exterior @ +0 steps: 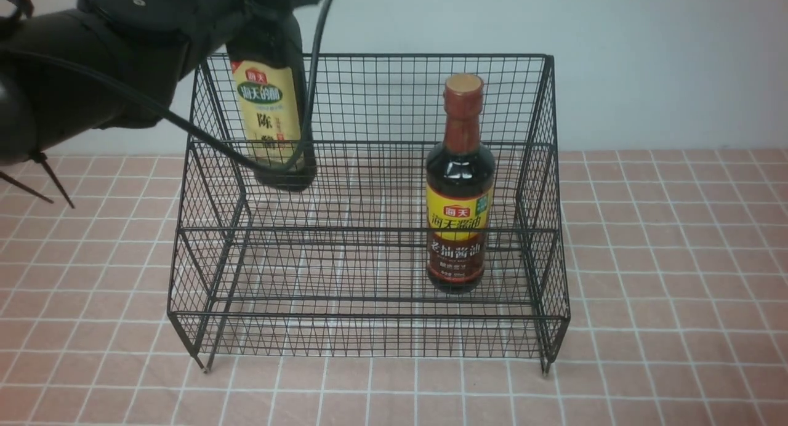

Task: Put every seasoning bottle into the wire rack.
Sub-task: Use the left arm to put the condiment bottle back on the shelf

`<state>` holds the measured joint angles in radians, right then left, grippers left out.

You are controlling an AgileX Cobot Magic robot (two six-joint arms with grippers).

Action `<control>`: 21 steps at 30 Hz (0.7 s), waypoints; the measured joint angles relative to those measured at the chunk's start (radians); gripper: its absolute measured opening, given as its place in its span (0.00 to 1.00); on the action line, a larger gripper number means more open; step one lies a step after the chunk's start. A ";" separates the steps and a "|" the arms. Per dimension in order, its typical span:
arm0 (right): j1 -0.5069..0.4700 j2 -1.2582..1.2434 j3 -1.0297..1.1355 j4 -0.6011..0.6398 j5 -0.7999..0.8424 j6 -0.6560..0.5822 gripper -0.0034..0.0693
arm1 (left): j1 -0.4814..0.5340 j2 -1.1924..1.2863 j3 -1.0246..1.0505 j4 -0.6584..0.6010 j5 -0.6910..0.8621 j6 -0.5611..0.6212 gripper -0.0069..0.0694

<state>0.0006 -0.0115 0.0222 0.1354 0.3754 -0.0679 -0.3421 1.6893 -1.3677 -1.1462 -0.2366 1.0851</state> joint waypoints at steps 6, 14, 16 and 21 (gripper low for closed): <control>0.000 0.000 0.000 0.000 0.000 0.000 0.03 | 0.000 0.040 0.000 0.001 0.042 0.015 0.49; 0.000 0.000 0.000 -0.001 0.000 0.000 0.03 | -0.001 0.076 0.002 0.001 0.055 0.015 0.49; 0.000 0.000 0.000 -0.001 0.000 0.000 0.03 | -0.001 0.076 0.005 0.001 0.055 0.015 0.49; 0.000 0.000 0.000 -0.001 0.000 0.000 0.03 | -0.001 0.076 0.005 -0.028 0.054 0.016 0.49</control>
<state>0.0006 -0.0115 0.0222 0.1345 0.3754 -0.0679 -0.3431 1.7653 -1.3632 -1.1743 -0.1826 1.1009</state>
